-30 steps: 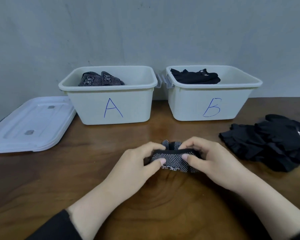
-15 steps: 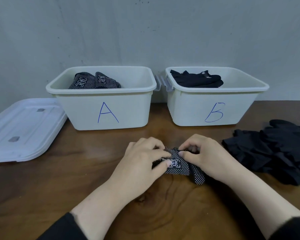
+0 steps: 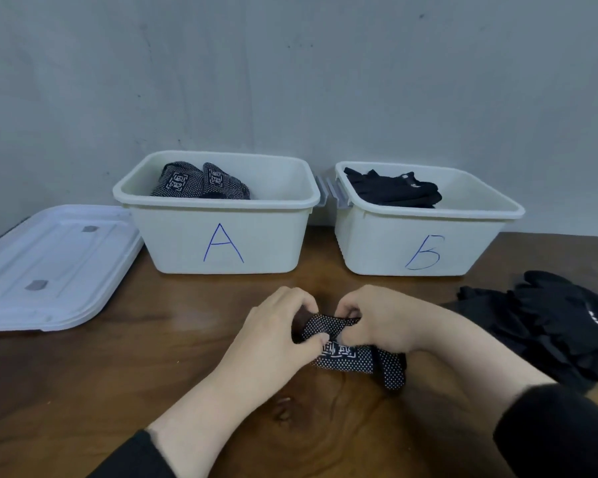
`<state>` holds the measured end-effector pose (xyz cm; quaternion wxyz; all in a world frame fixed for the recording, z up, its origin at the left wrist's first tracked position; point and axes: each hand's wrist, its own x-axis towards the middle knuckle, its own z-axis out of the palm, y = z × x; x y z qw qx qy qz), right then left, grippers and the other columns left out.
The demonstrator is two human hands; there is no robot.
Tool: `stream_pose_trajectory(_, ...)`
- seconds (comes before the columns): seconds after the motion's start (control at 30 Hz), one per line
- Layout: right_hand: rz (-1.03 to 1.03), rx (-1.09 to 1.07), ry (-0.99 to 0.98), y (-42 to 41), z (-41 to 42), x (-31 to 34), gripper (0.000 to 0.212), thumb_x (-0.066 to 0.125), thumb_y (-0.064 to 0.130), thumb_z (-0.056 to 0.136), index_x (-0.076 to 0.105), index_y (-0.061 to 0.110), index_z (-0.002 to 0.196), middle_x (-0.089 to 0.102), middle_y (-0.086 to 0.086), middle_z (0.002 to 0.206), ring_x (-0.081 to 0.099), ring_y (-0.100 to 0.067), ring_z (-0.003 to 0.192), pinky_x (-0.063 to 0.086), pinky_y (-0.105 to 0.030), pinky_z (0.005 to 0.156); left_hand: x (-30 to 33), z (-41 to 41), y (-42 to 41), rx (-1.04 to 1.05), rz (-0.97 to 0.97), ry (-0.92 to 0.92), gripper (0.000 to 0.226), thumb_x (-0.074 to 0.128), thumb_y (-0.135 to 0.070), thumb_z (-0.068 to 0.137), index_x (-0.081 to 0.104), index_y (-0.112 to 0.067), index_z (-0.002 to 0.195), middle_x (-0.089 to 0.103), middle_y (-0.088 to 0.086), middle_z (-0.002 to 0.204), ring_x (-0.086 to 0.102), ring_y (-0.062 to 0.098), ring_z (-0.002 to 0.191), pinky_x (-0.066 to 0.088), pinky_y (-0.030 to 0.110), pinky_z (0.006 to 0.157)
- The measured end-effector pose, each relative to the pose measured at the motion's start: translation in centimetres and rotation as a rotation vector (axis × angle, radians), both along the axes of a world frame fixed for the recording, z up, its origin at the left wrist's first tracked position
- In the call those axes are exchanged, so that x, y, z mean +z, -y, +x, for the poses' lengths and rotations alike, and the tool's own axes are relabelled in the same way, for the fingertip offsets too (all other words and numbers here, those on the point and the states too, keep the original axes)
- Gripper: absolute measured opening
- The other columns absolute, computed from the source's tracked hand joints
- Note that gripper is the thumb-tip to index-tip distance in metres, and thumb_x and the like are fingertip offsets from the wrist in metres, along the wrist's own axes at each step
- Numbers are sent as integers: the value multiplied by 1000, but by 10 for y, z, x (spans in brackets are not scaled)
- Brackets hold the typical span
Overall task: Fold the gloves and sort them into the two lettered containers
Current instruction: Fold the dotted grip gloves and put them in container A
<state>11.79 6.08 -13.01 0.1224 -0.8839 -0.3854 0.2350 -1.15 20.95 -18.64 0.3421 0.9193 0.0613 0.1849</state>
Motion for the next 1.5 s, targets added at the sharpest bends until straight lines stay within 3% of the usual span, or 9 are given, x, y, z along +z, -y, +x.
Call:
stream_pose_trajectory(0.1, 217, -175, -3, 8, -2, -9, 14, 73, 33, 85, 73, 26, 98, 73, 10, 96, 68, -6, 89, 56, -32, 84, 8, 1, 0, 183, -382, 99, 6, 66, -31, 91, 62, -33, 93, 66, -14, 94, 60, -2, 92, 43, 8, 77)
stream_pose_trajectory(0.3, 698, -456, -104, 7, -26, -14, 1, 74, 21, 89, 75, 21, 90, 77, 11, 85, 71, -3, 81, 56, -26, 78, 21, 4, 10, 184, -1200, 65, 23, 60, -31, 98, 74, -14, 105, 76, 2, 101, 72, 18, 99, 57, 39, 94)
stream_pose_trajectory(0.47, 809, -483, -249, -8, -42, -16, 25, 77, 9, 86, 69, 21, 105, 77, 7, 96, 73, -8, 89, 54, -19, 76, 32, -1, 10, 71, -1394, 27, 20, 63, -17, 96, 71, -6, 111, 75, 11, 106, 71, 27, 103, 51, 48, 101)
stream_pose_trajectory(0.67, 801, -398, -785, -5, -38, 4, 30, 73, 7, 86, 72, 7, 115, 71, -20, 121, 66, -39, 115, 42, -55, 112, 46, -6, -8, 36, -1183, -51, 19, 63, -29, 96, 75, -15, 103, 77, 3, 100, 72, 20, 97, 56, 40, 94)
stream_pose_trajectory(0.83, 872, -373, -867, -3, -40, 34, 23, 63, 2, 84, 75, 1, 104, 71, -26, 114, 72, -33, 97, 58, -40, 82, 64, -10, -29, 183, -623, 165, 20, 66, -47, 89, 67, -28, 94, 66, -7, 84, 59, 0, 79, 42, 10, 68)
stream_pose_trajectory(0.9, 908, -344, -818, -5, -36, 55, 23, 61, 2, 86, 73, 0, 105, 72, -24, 110, 73, -30, 89, 60, -35, 71, 72, -14, -51, 211, -340, 339, 16, 62, -42, 91, 65, -27, 85, 61, -8, 81, 56, 5, 78, 40, 13, 67)
stream_pose_trajectory(1.1, 924, -315, -574, -52, -9, 125, 31, 61, 10, 88, 66, 0, 116, 72, -21, 117, 71, -34, 109, 60, -48, 87, 78, -20, -147, 419, 213, 621, 27, 55, -33, 94, 70, -15, 82, 62, -5, 86, 56, 20, 83, 46, 43, 77)
stream_pose_trajectory(1.23, 941, -325, -548, -118, 9, 144, 18, 61, 5, 95, 64, 0, 112, 75, -17, 107, 76, -23, 84, 58, -34, 57, 80, -21, -189, 533, 230, 509, 21, 55, -24, 86, 74, -17, 93, 65, -2, 97, 58, 24, 94, 47, 50, 87)
stream_pose_trajectory(1.5, 847, -331, -565, -261, 12, 128, 15, 66, 6, 95, 65, -1, 109, 72, -18, 108, 72, -22, 83, 63, -42, 77, 82, -20, -202, 507, -3, 433, 37, 59, -15, 91, 62, -20, 128, 63, -6, 119, 53, 13, 113, 40, 28, 98)
